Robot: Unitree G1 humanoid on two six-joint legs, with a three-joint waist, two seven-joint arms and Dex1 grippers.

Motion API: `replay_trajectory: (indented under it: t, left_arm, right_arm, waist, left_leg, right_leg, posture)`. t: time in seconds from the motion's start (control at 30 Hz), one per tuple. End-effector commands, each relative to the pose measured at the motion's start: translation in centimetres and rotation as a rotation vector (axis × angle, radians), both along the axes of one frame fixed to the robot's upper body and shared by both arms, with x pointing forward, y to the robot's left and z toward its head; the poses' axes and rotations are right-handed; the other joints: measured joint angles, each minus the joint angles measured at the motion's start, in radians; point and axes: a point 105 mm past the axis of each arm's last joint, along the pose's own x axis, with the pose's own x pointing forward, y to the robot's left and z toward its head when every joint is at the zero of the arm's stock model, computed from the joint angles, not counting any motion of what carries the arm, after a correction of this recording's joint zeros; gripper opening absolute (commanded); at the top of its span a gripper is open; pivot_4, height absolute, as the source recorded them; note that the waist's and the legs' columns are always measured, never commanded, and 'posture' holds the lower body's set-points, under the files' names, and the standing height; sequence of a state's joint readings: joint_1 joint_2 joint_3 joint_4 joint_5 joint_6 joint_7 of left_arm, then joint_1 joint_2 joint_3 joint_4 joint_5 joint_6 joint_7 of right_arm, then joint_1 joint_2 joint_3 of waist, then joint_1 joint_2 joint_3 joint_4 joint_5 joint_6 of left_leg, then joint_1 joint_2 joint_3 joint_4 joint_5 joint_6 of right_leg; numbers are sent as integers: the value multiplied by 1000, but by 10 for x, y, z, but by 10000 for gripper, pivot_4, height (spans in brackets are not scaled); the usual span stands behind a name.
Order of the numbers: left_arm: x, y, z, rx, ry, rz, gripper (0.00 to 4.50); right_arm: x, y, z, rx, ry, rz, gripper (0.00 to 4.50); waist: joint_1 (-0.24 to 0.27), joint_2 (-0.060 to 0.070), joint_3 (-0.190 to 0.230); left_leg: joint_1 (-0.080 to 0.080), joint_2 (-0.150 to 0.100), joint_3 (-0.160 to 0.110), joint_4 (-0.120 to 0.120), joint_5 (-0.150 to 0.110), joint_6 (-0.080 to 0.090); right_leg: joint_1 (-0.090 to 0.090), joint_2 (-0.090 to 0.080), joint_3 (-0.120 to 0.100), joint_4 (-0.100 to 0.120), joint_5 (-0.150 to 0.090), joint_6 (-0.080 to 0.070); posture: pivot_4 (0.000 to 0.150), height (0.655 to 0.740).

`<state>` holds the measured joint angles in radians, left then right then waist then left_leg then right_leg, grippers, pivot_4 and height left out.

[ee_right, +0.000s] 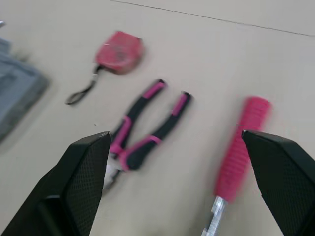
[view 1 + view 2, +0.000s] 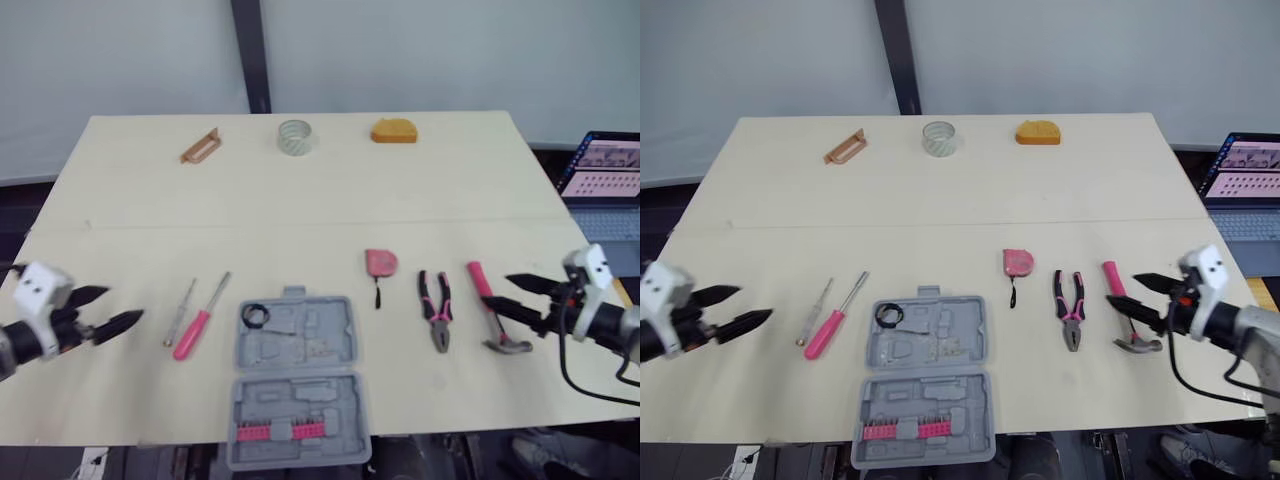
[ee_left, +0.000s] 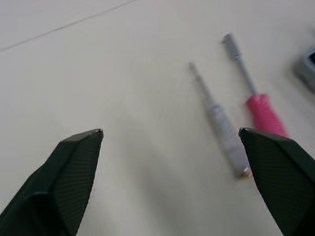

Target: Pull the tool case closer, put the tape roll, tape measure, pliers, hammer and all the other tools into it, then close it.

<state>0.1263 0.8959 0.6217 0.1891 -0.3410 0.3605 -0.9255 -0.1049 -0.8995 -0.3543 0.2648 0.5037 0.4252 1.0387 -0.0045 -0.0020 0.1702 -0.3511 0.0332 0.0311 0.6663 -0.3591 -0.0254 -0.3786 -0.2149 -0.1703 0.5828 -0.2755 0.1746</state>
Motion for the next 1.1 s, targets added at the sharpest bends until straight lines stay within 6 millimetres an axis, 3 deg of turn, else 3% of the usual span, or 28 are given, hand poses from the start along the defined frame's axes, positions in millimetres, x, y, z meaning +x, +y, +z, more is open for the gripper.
replay_trajectory:
  t: [0.03,0.23,0.57,0.7,0.8,1.0,1.1]
  left_arm:
    - [-16,27,9,44,-53,106,44464]
    - [-37,38,-7,37,-41,182,44464]
    - [-24,24,-4,31,-63,143,44464]
    - [-1,-6,10,37,-114,12,44464]
    - [19,-43,19,9,-140,-122,44464]
    - [48,-153,25,-34,-149,-529,44464]
    - [53,-192,29,-44,-157,-685,44464]
  right_arm:
    - [1,-27,-4,-36,-23,-75,45000]
    - [7,-48,-17,-54,-21,-151,45000]
    - [11,-52,-17,-69,-34,-154,45000]
    - [12,-28,-8,-19,-73,-87,45000]
    - [15,9,-3,29,-91,-17,45000]
    - [23,97,-5,95,-100,41,45000]
    - [31,120,-7,80,-97,1,45000]
  waist:
    - [2,0,0]
    - [-1,1,1]
    - [0,1,1]
    - [3,1,1]
    - [3,1,1]
    - [4,2,0]
    - [4,2,0]
  left_leg:
    - [0,0,0,0,0,0]
    - [0,0,1,0,0,0]
    - [1,0,1,0,0,0]
    - [0,0,1,0,0,0]
    - [1,1,1,1,0,0]
    - [1,1,1,1,0,0]
    - [0,0,1,2,0,0]
  right_leg:
    - [0,0,0,0,0,0]
    - [0,0,1,0,0,0]
    - [0,0,1,0,0,0]
    - [0,0,1,0,0,0]
    - [0,0,1,0,0,0]
    - [0,0,2,1,0,0]
    - [0,0,2,2,0,0]
  posture:
    - [1500,7400]
    - [1500,7400]
    - [1500,7400]
    - [1500,7400]
    - [1500,7400]
    - [1500,7400]
    - [1500,7400]
